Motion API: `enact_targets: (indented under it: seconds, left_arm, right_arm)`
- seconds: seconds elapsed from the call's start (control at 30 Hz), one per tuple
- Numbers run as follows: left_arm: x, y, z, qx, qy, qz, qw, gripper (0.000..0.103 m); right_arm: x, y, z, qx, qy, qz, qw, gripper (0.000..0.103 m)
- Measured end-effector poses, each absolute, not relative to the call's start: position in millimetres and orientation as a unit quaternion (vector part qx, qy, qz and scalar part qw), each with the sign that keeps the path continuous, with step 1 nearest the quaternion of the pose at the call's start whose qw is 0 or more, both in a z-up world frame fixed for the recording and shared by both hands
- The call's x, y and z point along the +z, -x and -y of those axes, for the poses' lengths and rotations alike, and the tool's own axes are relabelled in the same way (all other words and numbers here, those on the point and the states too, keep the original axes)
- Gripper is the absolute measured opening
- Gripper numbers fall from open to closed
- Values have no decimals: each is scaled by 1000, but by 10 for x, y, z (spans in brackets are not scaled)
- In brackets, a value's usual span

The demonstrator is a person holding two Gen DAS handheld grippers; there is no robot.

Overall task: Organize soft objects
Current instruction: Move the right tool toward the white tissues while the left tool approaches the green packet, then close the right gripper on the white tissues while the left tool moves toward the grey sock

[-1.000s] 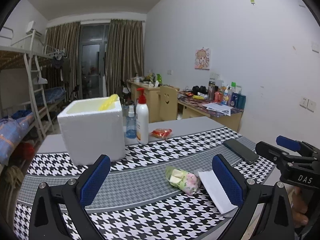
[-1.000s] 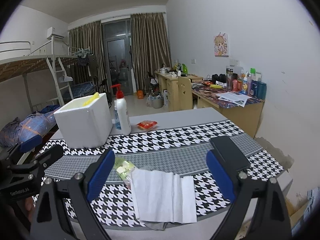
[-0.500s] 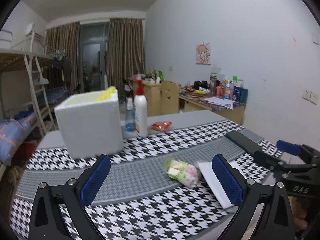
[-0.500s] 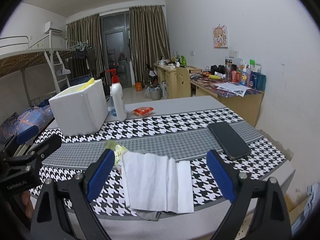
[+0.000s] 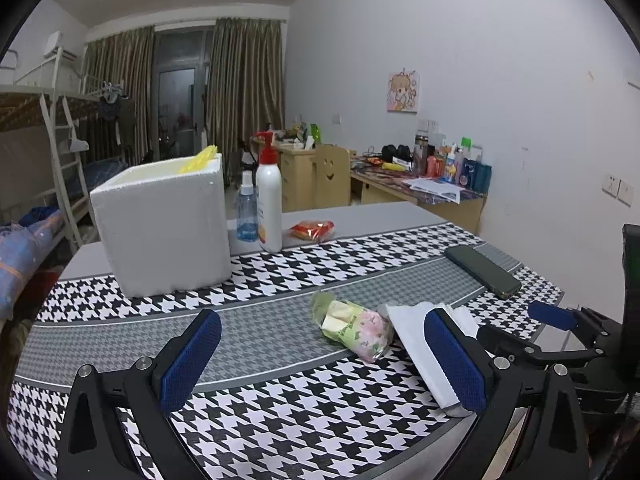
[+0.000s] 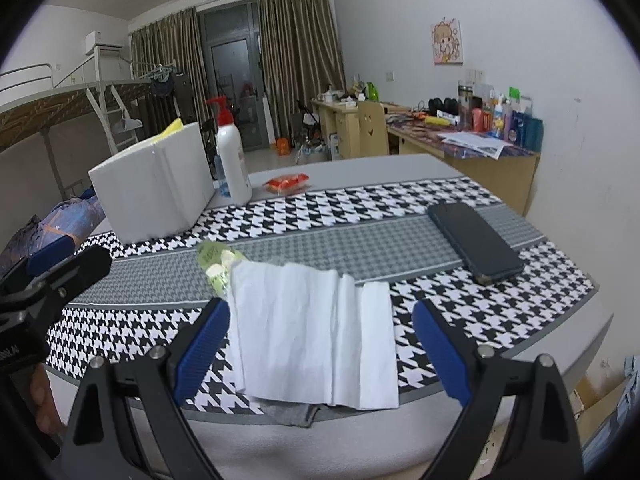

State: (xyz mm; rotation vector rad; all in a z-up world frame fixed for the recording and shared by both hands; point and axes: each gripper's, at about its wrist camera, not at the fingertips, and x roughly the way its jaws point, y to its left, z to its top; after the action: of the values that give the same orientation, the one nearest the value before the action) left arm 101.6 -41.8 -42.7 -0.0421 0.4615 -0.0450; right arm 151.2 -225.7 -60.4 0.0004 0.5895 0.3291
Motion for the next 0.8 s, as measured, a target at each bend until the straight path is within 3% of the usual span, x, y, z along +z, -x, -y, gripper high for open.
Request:
enact_targets:
  seconds: [0.47, 0.8]
  left_arm:
    - [-592, -1216, 441, -21, 20, -260, 965, 102]
    - [-663, -1282, 500, -29, 18, -275, 961, 102]
  right_arm:
    - [-885, -1698, 2286, 172, -4, -343, 924, 71]
    - [-1041, -1798, 2365, 162, -2, -377, 912, 62]
